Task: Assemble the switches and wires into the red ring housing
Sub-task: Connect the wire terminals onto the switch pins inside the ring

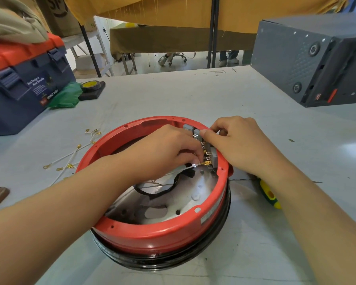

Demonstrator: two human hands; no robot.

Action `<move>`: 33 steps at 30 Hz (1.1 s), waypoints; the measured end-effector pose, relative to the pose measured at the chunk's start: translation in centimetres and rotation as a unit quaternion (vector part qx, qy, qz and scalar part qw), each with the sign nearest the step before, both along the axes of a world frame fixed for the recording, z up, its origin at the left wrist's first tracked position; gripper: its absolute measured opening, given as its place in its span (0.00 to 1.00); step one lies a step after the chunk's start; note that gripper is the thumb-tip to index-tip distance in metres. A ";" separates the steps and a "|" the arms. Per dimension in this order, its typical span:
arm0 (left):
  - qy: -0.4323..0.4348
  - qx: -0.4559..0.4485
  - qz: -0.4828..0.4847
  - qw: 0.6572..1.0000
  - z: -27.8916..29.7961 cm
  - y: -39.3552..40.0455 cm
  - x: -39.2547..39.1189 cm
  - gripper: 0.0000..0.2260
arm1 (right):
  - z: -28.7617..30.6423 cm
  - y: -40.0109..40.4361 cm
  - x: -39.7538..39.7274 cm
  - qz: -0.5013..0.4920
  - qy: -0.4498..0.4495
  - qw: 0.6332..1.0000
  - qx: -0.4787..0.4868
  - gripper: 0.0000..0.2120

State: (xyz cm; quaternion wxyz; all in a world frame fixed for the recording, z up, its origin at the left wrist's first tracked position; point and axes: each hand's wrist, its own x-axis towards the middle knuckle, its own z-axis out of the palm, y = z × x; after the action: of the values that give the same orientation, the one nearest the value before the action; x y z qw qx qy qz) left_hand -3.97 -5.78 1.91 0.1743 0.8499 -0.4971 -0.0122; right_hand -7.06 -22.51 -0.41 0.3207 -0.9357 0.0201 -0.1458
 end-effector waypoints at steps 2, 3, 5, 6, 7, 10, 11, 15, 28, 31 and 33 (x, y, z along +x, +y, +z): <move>0.004 0.001 -0.002 1.000 0.0 0.1 0.0 0.05 | 0.0 0.0 0.0 0.003 0.001 1.000 0.002 0.17; 0.007 0.002 -0.003 1.000 0.0 0.1 0.0 0.06 | 0.0 0.0 0.0 0.004 0.000 1.000 0.004 0.17; 0.008 0.008 -0.005 1.000 0.0 0.1 0.0 0.06 | 0.0 -0.1 0.0 0.003 -0.001 1.000 0.007 0.17; 0.007 0.011 -0.007 1.000 0.0 0.1 0.0 0.06 | 0.0 -0.1 0.0 0.002 -0.002 1.000 0.008 0.17; 0.005 0.013 -0.010 1.000 0.1 0.1 0.1 0.06 | 0.0 -0.1 0.0 0.001 -0.003 1.000 0.007 0.17; -0.010 0.028 -0.014 0.999 0.0 0.0 0.1 0.06 | 0.0 0.0 0.0 0.000 -0.003 1.000 0.003 0.16; -0.016 0.031 -0.015 0.999 0.0 0.0 0.2 0.06 | 0.0 0.0 0.0 0.000 -0.003 1.000 0.003 0.16; -0.023 0.018 -0.022 0.999 -0.2 0.2 0.3 0.06 | 0.0 0.0 0.0 -0.002 -0.002 1.000 0.001 0.17; -0.057 0.023 -0.015 0.998 -1.1 0.3 0.4 0.05 | 0.3 0.2 -0.3 -0.001 -0.007 1.000 -0.011 0.17; -0.062 0.023 -0.011 0.998 -1.1 0.3 0.4 0.06 | 0.3 0.2 -0.3 -0.002 -0.009 1.000 -0.011 0.17; -0.061 0.024 -0.011 0.998 -1.0 0.2 0.3 0.06 | 0.3 0.2 -0.3 -0.004 -0.012 1.000 -0.017 0.18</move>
State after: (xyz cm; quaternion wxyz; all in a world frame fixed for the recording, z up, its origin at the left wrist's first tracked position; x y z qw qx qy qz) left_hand -3.70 -5.54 0.86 0.1231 0.8475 -0.5157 0.0261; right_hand -7.38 -22.27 -0.10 0.3042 -0.9391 0.0172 -0.1590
